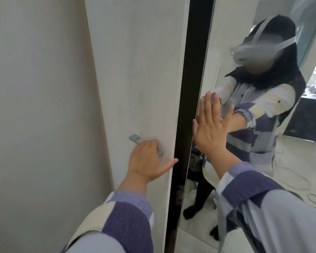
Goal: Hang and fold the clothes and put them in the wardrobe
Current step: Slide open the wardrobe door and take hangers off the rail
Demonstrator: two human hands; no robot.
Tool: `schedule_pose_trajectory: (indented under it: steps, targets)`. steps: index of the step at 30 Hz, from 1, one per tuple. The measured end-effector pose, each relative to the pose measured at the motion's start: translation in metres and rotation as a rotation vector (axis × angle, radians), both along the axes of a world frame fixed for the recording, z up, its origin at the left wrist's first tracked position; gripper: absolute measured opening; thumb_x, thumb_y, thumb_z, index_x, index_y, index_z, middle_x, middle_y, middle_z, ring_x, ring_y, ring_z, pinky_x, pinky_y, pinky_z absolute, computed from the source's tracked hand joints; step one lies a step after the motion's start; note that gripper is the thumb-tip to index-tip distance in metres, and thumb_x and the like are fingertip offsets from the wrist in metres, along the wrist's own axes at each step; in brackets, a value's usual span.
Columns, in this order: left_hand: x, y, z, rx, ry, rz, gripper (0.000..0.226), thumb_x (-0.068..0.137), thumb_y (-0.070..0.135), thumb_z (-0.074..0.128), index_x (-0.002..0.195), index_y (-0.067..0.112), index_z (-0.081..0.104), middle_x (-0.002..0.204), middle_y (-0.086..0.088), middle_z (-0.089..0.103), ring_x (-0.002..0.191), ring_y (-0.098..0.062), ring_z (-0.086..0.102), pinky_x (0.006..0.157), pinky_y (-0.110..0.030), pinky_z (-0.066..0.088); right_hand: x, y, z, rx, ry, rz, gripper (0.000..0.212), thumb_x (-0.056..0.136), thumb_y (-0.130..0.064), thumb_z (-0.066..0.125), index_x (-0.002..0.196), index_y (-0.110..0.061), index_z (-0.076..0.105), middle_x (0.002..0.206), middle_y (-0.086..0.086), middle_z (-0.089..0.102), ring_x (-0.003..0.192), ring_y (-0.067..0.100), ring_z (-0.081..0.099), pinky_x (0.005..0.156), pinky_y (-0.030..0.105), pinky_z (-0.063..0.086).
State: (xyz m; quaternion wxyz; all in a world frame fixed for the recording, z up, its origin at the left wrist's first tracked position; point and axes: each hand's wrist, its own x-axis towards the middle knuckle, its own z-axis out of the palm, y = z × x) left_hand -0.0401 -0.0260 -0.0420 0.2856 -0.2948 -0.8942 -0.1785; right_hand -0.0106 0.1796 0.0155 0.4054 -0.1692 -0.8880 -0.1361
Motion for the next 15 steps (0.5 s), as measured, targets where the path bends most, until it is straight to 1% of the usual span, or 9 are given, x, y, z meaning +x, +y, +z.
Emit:
schedule_pose_trajectory:
  steps: [2,5,8,10,11,12,13,14,15]
  targets:
    - [0.005,-0.005,-0.001,0.042,-0.008,0.03,0.058,0.07,0.077,0.05,0.085,0.022,0.042,0.081,0.007,0.05,0.074,-0.012,0.047,0.067,-0.022,0.037,0.0,-0.02,0.001,-0.052,0.025,0.119,0.069,0.097,-0.044,0.022,0.152,-0.01,-0.001,0.16,0.01,-0.007,0.147,0.028,-0.007,0.115,0.059,-0.003]
    - [0.012,-0.016,0.001,0.048,0.001,0.061,0.054,0.068,0.073,0.054,0.084,0.022,0.045,0.08,0.008,0.052,0.073,-0.012,0.051,0.064,-0.022,0.039,-0.006,-0.059,0.001,-0.122,-0.016,0.366,0.071,0.096,-0.049,0.026,0.152,-0.013,0.003,0.16,0.005,-0.002,0.147,0.024,-0.007,0.116,0.057,-0.003]
    - [0.021,-0.033,0.002,0.065,-0.051,0.061,0.053,0.066,0.07,0.056,0.088,0.023,0.045,0.082,0.008,0.051,0.072,-0.012,0.053,0.061,-0.023,0.044,-0.008,-0.079,0.002,-0.145,-0.082,0.53,0.07,0.095,-0.051,0.02,0.152,-0.015,0.001,0.161,0.002,-0.002,0.147,0.021,-0.008,0.117,0.055,-0.004]
    - [0.031,-0.047,0.002,0.147,-0.088,0.037,0.057,0.064,0.065,0.059,0.099,0.023,0.043,0.093,0.008,0.049,0.079,-0.012,0.057,0.062,-0.026,0.051,-0.01,-0.086,0.004,-0.131,-0.136,0.608,0.073,0.092,-0.056,0.013,0.152,-0.018,-0.002,0.161,0.0,-0.005,0.147,0.021,-0.01,0.116,0.054,-0.007]
    - [0.036,-0.056,0.002,0.186,-0.07,0.023,0.064,0.063,0.061,0.062,0.11,0.022,0.042,0.105,0.006,0.047,0.088,-0.013,0.059,0.066,-0.028,0.054,-0.013,-0.092,0.004,-0.116,-0.164,0.653,0.072,0.092,-0.056,0.011,0.152,-0.019,-0.003,0.16,0.0,-0.006,0.147,0.021,-0.011,0.116,0.054,-0.007]
    - [0.04,-0.064,0.002,0.191,-0.004,0.022,0.076,0.063,0.057,0.064,0.123,0.018,0.039,0.118,0.002,0.045,0.1,-0.016,0.058,0.075,-0.033,0.056,-0.015,-0.101,0.003,-0.093,-0.186,0.703,0.07,0.093,-0.056,0.011,0.152,-0.022,-0.003,0.16,-0.001,-0.007,0.147,0.021,-0.011,0.116,0.055,-0.006]
    - [0.043,-0.073,0.003,0.143,0.078,0.043,0.089,0.063,0.056,0.064,0.135,0.012,0.032,0.133,-0.003,0.04,0.116,-0.02,0.052,0.089,-0.039,0.053,-0.018,-0.113,0.001,-0.069,-0.203,0.754,0.066,0.094,-0.054,0.013,0.152,-0.024,-0.003,0.161,-0.002,-0.007,0.147,0.021,-0.011,0.116,0.057,-0.004]
    - [0.046,-0.083,0.006,0.053,0.137,0.083,0.101,0.064,0.056,0.061,0.143,0.008,0.021,0.145,-0.008,0.03,0.132,-0.025,0.039,0.104,-0.046,0.042,-0.022,-0.126,-0.001,-0.057,-0.213,0.804,0.063,0.096,-0.051,0.015,0.152,-0.025,-0.002,0.161,-0.002,-0.007,0.147,0.02,-0.011,0.116,0.058,-0.002]
    - [0.05,-0.094,0.011,-0.045,0.161,0.13,0.109,0.066,0.059,0.056,0.148,0.007,0.008,0.153,-0.01,0.018,0.142,-0.026,0.024,0.113,-0.05,0.027,-0.024,-0.141,-0.004,-0.065,-0.218,0.849,0.062,0.098,-0.047,0.019,0.152,-0.025,-0.002,0.161,-0.003,-0.007,0.147,0.02,-0.012,0.116,0.057,-0.002]
